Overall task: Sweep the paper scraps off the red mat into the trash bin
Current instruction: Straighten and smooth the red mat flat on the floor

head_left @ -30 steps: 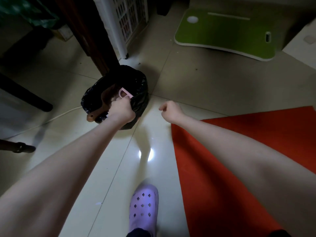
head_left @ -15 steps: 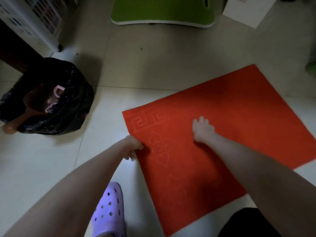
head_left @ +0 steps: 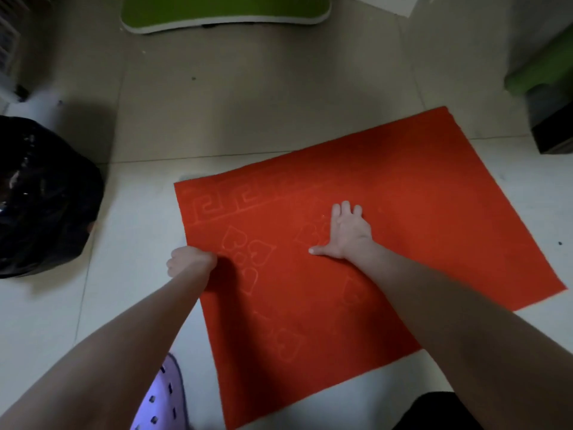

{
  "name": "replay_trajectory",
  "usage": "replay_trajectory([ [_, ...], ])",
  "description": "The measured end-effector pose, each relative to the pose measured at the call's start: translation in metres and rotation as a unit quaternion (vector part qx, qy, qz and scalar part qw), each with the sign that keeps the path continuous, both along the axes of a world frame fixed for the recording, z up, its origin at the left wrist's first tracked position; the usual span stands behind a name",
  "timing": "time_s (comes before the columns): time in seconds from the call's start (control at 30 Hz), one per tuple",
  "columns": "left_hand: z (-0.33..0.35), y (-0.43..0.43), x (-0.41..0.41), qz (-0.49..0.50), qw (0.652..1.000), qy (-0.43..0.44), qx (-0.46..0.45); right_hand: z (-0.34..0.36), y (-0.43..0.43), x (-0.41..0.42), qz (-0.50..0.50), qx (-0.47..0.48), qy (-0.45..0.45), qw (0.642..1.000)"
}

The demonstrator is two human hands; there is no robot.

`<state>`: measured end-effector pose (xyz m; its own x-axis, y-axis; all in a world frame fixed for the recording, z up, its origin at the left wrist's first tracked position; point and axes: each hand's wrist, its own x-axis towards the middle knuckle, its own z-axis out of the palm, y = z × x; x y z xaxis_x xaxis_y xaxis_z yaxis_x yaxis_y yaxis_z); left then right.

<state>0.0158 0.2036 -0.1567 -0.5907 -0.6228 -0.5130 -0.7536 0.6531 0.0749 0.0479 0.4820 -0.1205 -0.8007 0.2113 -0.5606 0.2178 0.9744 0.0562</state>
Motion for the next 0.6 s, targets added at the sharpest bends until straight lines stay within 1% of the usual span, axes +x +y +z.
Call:
replay_trajectory([
  [0.17,0.0,0.016,-0.023,0.012,0.995,0.071,-0.069,0.002,-0.014,0.018,-0.015,0.034,-0.009,0.999],
  [0.23,-0.006,0.017,-0.028,0.012,0.993,0.082,-0.085,0.001,-0.018,0.02,-0.034,0.034,-0.016,0.999],
  [0.33,-0.009,0.014,-0.029,0.006,0.994,0.07,-0.086,-0.005,-0.021,0.022,-0.102,0.013,-0.015,0.995],
  [0.4,-0.009,0.012,-0.029,0.002,0.995,0.057,-0.082,-0.009,-0.023,0.024,-0.136,-0.005,0.006,0.991],
  [0.5,-0.005,0.011,-0.033,-0.003,0.996,0.047,-0.072,-0.012,-0.024,0.016,-0.143,-0.019,0.032,0.989],
  [0.6,-0.001,0.012,-0.035,-0.026,0.997,0.041,-0.066,-0.012,-0.026,0.0,-0.153,-0.019,0.027,0.988],
])
